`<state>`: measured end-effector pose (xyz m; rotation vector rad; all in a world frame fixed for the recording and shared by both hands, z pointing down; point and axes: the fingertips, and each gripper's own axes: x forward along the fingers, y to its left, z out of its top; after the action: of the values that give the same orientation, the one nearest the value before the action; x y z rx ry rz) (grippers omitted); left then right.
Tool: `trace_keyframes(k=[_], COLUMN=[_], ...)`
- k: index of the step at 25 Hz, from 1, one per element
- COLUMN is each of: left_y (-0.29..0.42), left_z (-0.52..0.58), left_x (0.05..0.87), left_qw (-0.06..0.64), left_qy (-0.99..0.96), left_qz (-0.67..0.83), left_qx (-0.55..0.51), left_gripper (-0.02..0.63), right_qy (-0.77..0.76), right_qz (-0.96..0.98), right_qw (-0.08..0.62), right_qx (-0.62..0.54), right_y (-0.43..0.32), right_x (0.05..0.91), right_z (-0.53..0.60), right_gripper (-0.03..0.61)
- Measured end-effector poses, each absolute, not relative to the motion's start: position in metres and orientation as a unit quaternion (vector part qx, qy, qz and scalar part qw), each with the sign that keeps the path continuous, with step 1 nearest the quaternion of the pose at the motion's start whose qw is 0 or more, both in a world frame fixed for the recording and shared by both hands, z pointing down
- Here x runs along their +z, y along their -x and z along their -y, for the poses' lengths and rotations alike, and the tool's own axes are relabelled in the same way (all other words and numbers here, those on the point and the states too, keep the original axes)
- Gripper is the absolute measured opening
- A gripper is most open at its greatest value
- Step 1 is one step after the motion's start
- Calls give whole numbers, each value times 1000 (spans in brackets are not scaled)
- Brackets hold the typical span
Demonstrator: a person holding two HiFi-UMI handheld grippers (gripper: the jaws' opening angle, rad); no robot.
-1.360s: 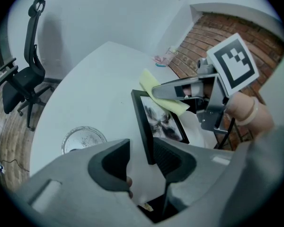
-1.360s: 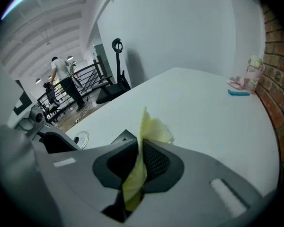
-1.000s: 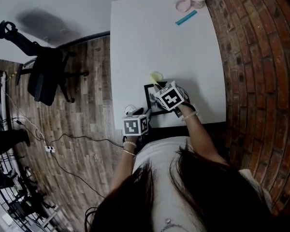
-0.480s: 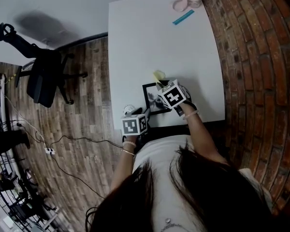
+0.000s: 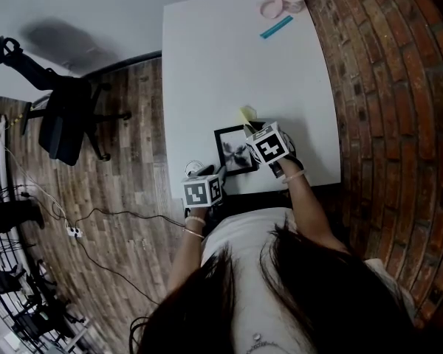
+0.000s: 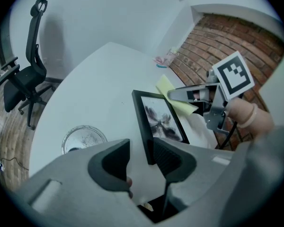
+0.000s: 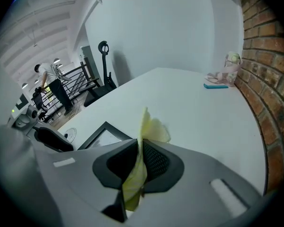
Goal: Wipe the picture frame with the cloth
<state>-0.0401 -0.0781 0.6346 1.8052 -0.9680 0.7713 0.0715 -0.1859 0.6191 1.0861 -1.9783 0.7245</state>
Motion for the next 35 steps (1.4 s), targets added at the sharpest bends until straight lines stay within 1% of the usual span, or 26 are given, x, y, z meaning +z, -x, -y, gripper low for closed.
trace_keyframes(k=[4,8,19,35], left_y=[41,39,41,42], left_z=[78,78,78,78], left_x=[634,635,634,634], left_qw=[460,458,458,454], left_qy=[-732,-733,-733,-738], left_qz=[396,397,398,396], left_qx=[311,309,307,303], left_gripper=[160,160,160,160], right_qy=[-445,-443,-404,-394], right_qz=[765,772,777,770], right_qw=[377,362,382,398], right_qx=[274,277,297,307], right_y=[-86,-85,-71,-69], right_x=[617,612,619,621], right_z=[187,187,167,134], right_gripper=[40,40,40,40])
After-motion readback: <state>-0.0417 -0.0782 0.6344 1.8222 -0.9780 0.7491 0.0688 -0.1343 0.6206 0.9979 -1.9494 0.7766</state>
